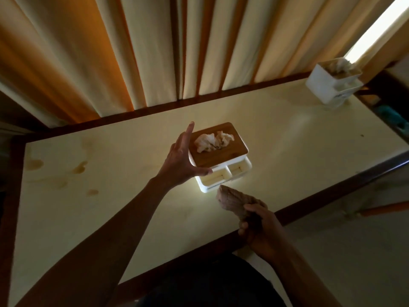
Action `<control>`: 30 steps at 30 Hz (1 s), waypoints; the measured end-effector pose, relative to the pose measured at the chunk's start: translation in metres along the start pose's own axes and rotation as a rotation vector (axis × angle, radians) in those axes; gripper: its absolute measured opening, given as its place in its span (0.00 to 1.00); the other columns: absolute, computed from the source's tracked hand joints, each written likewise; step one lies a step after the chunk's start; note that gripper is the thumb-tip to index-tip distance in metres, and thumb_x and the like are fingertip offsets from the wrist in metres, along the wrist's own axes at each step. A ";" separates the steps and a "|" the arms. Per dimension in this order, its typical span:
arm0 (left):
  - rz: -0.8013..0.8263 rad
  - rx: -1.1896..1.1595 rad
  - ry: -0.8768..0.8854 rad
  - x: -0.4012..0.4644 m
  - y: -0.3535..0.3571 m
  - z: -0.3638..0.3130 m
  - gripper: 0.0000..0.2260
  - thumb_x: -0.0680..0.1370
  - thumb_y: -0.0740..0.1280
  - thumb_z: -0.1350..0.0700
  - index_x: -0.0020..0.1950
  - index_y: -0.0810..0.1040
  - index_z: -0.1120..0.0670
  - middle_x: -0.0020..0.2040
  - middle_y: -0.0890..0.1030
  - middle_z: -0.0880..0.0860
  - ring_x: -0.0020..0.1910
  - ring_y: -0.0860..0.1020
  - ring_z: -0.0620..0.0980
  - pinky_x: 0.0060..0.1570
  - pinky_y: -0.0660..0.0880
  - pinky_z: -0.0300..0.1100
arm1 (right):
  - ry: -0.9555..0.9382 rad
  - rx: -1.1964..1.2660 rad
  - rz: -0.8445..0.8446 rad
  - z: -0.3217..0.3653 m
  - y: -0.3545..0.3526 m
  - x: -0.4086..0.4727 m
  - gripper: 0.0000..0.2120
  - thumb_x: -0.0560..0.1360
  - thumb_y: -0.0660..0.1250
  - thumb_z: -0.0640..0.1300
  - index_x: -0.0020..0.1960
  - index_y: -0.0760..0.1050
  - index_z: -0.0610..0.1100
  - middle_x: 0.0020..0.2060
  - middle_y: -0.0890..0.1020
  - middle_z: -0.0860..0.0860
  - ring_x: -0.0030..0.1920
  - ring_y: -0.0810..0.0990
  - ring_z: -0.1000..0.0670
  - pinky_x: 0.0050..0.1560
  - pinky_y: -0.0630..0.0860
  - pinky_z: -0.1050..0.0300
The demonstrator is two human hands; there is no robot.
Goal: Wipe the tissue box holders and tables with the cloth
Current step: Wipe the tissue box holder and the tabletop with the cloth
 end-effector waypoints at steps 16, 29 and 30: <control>-0.346 0.026 -0.210 -0.069 0.057 -0.029 0.16 0.75 0.72 0.56 0.63 0.80 0.53 0.58 0.83 0.49 0.53 0.81 0.48 0.50 0.80 0.46 | 0.068 -0.594 0.198 0.064 -0.026 0.043 0.11 0.80 0.60 0.34 0.59 0.74 0.29 0.25 0.77 0.47 0.23 0.70 0.51 0.26 0.69 0.57; 0.084 -0.498 -0.440 -0.091 0.141 -0.035 0.28 0.69 0.77 0.41 0.65 0.77 0.49 0.55 0.83 0.48 0.54 0.81 0.43 0.56 0.78 0.44 | -0.132 -1.374 0.703 0.077 -0.003 0.046 0.04 0.75 0.73 0.42 0.50 0.84 0.45 0.43 0.87 0.50 0.44 0.85 0.55 0.46 0.77 0.65; 0.059 -0.547 -0.470 -0.093 0.141 -0.032 0.29 0.67 0.77 0.40 0.64 0.77 0.50 0.54 0.84 0.50 0.54 0.82 0.46 0.56 0.79 0.48 | -0.107 -1.400 0.751 0.074 -0.001 0.043 0.06 0.75 0.74 0.42 0.51 0.83 0.49 0.44 0.87 0.52 0.46 0.85 0.56 0.47 0.77 0.66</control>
Point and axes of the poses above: each hand's wrist, its own x-axis towards the middle knuckle, its own y-axis out of the palm, z = x × y, the point moved 8 cm from there along x, towards the middle knuckle
